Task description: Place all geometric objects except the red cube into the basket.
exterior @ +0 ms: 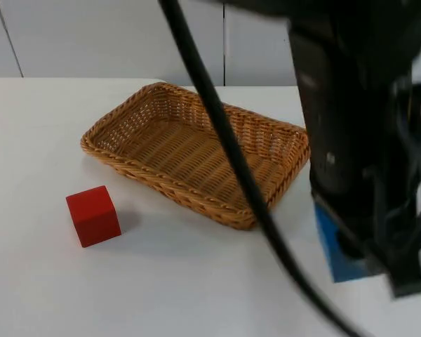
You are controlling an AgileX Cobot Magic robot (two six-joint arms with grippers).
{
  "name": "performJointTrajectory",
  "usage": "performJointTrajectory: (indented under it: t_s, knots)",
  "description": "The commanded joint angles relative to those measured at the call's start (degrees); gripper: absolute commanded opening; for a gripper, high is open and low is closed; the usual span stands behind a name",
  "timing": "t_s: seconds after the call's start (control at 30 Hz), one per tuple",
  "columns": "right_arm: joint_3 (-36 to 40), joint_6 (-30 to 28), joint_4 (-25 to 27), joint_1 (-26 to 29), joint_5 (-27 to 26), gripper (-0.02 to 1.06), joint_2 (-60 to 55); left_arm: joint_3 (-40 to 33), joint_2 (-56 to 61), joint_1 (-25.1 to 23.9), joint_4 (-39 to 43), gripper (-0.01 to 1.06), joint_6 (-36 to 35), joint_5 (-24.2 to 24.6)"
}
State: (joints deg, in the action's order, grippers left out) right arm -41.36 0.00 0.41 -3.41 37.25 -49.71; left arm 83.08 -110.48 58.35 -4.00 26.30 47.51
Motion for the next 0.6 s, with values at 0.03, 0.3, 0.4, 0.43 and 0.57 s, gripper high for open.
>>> performJointTrajectory:
  t_s: [0.03,0.3,0.4,0.43,0.57]
  knots:
    - [-0.25,-0.65,0.22,0.35,0.26,1.05,-0.03,0.22,2.87,-2.74,-5.58,0.0,-7.48,0.74]
    - [-0.25,-0.65,-0.41,0.35,0.95,1.05,-0.03,0.01,3.54,-10.2,-2.62,0.0,-20.63,3.69]
    - [-0.25,-0.65,-0.41,0.35,0.98,1.05,-0.03,0.01,3.54,-11.87,-1.13,0.0,-20.7,3.81]
    - [-0.25,-0.65,-0.41,0.35,0.98,1.05,-0.03,0.01,3.54,-12.59,-0.36,0.0,-20.7,3.81]
    - [-0.25,-0.65,-0.41,0.35,0.98,1.05,-0.03,0.01,3.54,-17.08,2.11,0.0,-20.7,3.38]
